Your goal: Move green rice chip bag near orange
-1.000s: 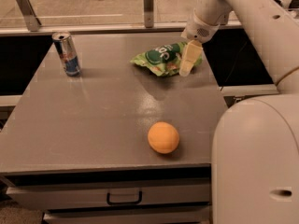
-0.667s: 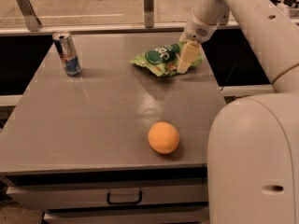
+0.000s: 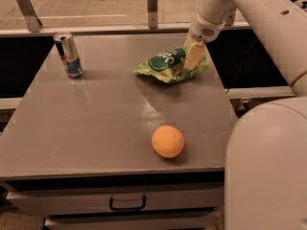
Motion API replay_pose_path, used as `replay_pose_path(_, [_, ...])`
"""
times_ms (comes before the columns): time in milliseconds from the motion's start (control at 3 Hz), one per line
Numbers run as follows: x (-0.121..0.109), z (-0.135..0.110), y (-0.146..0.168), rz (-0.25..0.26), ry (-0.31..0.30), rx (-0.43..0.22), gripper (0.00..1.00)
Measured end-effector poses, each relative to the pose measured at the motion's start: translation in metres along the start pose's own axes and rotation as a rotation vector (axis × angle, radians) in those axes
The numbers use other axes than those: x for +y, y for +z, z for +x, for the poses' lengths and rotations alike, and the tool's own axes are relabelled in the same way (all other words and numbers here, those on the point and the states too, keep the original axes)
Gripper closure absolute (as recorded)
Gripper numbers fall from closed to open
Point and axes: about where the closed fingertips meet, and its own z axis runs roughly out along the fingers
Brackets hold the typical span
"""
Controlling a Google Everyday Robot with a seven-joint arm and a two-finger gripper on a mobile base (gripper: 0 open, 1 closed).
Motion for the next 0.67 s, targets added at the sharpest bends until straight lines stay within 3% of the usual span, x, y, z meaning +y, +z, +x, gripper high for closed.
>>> replay_pose_path(333, [0.025,-0.016,-0.024,0.019,-0.039,-0.031,0.99])
replay_pose_path(667, [0.077,-0.045,-0.050,-0.008,-0.081,-0.096,1.00])
